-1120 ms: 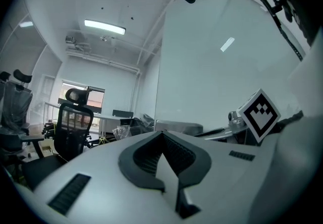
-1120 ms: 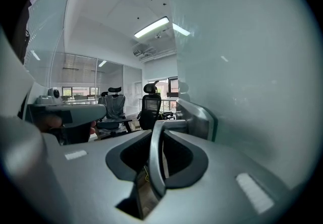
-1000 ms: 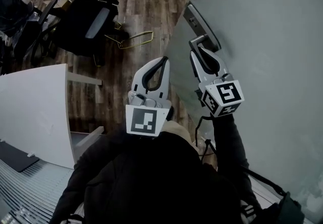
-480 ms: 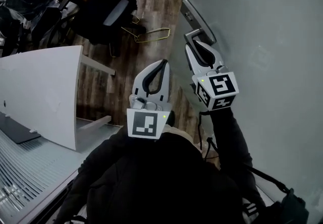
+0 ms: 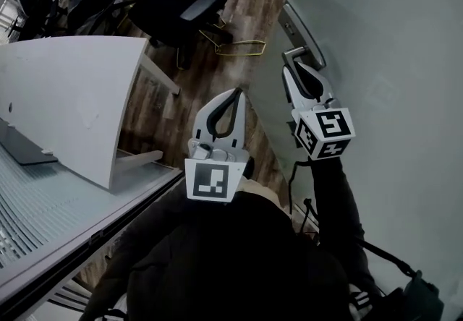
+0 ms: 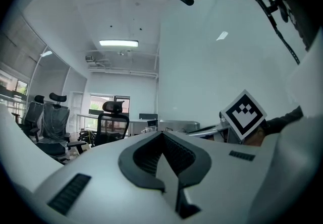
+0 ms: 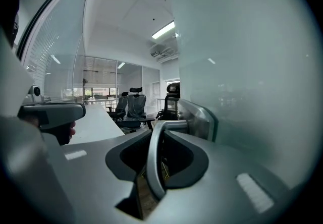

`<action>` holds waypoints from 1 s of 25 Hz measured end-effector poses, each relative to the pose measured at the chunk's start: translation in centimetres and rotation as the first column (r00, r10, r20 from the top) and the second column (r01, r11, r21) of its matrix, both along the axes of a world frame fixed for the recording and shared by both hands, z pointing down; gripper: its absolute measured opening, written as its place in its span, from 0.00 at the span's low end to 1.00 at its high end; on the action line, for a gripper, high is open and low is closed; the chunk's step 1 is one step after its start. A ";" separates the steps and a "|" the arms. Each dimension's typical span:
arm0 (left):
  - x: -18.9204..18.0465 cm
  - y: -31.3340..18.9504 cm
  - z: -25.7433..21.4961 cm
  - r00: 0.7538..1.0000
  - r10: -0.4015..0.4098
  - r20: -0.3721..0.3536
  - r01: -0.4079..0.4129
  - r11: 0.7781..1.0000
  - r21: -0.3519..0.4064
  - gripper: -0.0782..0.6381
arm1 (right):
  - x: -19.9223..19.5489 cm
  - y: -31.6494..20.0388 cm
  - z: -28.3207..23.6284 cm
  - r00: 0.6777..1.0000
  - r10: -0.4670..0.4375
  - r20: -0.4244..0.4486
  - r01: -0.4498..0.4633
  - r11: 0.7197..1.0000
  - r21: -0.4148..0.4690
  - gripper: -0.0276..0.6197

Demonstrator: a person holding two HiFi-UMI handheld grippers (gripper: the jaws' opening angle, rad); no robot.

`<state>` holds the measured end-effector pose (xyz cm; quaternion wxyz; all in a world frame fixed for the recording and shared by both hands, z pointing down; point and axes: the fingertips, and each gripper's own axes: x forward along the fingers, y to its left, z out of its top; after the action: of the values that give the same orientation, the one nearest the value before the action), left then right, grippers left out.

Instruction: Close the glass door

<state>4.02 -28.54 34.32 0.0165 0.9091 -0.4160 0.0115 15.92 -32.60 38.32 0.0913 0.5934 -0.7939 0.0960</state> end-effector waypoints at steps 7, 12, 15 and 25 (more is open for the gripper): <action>-4.8 -0.3 0.0 1.000 -0.019 -0.018 0.019 1.000 -0.005 0.10 | -3.9 0.9 0.2 0.999 -0.032 0.017 0.032 0.999 0.001 0.15; -6.8 0.3 0.2 1.000 -0.008 -0.025 0.008 1.000 -0.016 0.10 | -6.7 1.8 0.0 0.998 -0.067 0.019 0.067 0.998 0.003 0.15; -7.4 0.9 0.3 0.999 0.000 -0.034 -0.001 0.999 -0.032 0.10 | -8.4 2.6 -0.2 0.996 -0.088 0.016 0.087 0.996 0.006 0.15; -9.2 4.6 -1.0 0.999 -0.048 -0.003 0.048 0.999 0.001 0.10 | -13.8 5.5 -0.4 0.983 -0.180 0.020 0.180 0.984 0.004 0.15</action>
<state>-5.17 -23.98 33.34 0.0171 0.8989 -0.4378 0.0097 2.14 -27.05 37.89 0.0910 0.5182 -0.8453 0.0925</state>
